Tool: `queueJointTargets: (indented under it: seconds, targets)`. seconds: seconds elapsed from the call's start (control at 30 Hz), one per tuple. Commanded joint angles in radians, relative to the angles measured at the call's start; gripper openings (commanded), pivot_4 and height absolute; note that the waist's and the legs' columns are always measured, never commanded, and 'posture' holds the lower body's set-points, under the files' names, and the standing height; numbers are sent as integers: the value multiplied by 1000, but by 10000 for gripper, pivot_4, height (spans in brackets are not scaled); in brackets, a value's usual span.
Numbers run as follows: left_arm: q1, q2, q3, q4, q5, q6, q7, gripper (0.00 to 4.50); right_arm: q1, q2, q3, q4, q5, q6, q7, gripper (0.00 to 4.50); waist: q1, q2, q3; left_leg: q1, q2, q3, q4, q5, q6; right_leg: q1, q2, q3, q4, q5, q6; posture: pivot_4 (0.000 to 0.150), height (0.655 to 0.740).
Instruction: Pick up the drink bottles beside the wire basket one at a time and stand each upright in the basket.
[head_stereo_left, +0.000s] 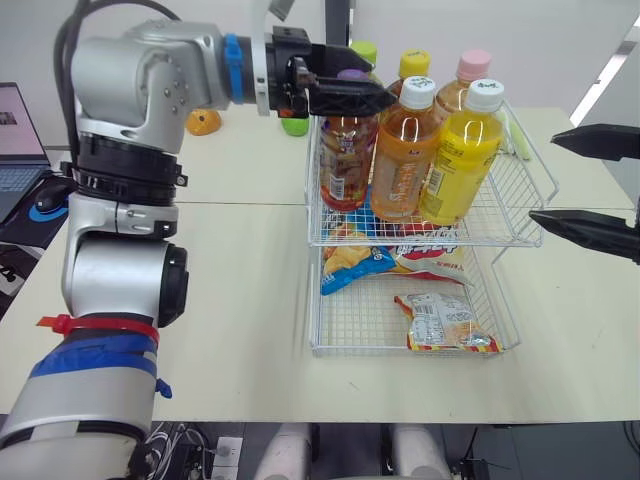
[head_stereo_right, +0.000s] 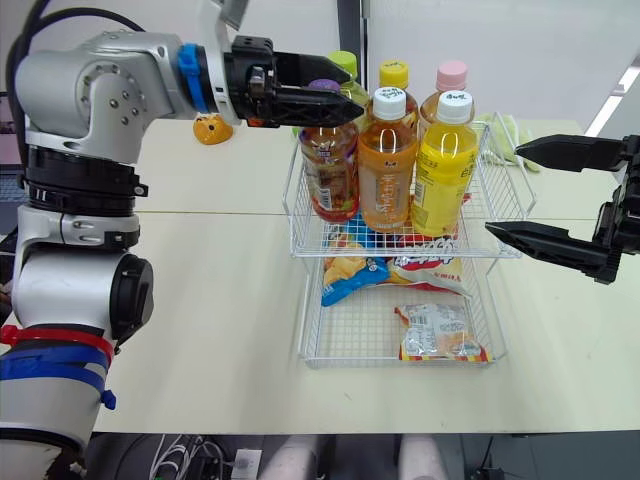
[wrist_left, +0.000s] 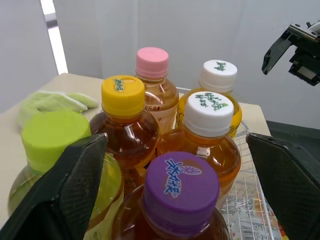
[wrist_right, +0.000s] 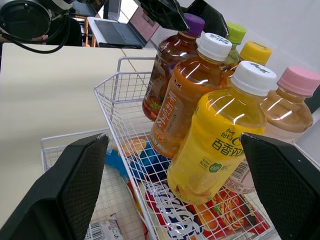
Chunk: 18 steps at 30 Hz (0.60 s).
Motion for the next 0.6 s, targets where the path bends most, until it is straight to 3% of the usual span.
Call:
queueJointTargets:
  seconds: [0.03,0.27,0.6]
  targets:
    - [-64,49,64,-24,-24,-6,-16,44310,-19,-17,-19,9,-14,-23,-3,45000,0,0,0,0,0,0,0,0,0,0,0,0,0,0,0,1500,7400]
    - [-99,143,110,-22,-2,2,32,44310,-16,-22,-28,26,-40,-30,10,45000,-1,0,0,0,0,0,0,0,0,0,0,0,0,0,0,1500,7400]
    - [175,382,165,-157,95,-114,108,44310,39,-24,-99,125,-160,-88,77,45000,0,1,0,2,0,1,0,0,0,0,1,1,1,0,0,1500,7400]
